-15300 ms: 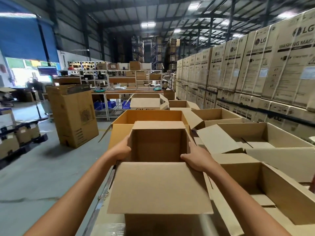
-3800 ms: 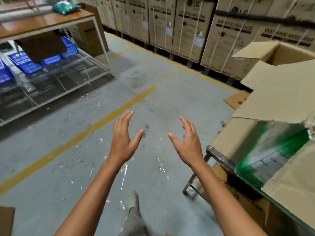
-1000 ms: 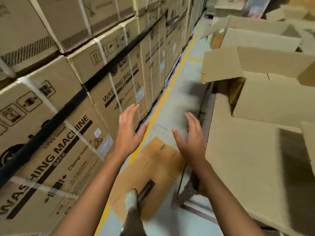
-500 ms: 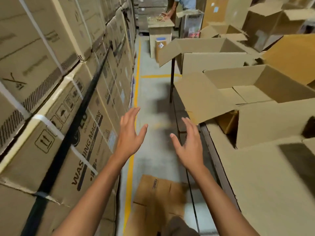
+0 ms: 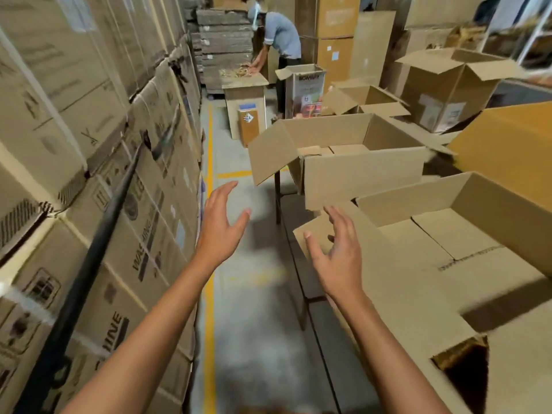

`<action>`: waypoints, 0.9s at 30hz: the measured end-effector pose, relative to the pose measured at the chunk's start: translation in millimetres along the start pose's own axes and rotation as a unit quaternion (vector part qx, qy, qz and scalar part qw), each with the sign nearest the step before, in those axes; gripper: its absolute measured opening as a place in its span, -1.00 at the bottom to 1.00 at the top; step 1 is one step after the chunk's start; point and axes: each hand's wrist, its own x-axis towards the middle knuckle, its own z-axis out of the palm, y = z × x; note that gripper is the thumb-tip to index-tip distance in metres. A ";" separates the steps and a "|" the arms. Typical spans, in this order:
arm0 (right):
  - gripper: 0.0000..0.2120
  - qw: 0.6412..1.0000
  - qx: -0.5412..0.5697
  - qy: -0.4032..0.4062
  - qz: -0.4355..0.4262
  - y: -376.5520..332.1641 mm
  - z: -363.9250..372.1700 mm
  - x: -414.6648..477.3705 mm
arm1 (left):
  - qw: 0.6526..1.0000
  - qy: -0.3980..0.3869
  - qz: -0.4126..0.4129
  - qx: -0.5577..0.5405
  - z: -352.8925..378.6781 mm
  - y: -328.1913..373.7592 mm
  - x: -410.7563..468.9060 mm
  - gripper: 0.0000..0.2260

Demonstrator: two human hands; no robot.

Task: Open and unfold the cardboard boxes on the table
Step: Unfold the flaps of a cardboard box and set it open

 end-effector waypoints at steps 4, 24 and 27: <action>-0.43 0.999 -0.006 0.016 0.031 13.1 26.2 62.9 | 0.981 0.053 -0.098 -0.157 11.3 -25.7 71.7 -0.62; -0.53 0.947 -0.147 0.197 0.208 103.3 168.7 287.7 | 0.976 -0.161 -0.040 -0.142 151.9 -157.4 431.4 -0.75; -0.53 0.926 -0.168 0.233 0.243 128.6 169.0 313.2 | 0.972 -0.215 -0.026 -0.087 192.0 -170.4 480.3 -0.78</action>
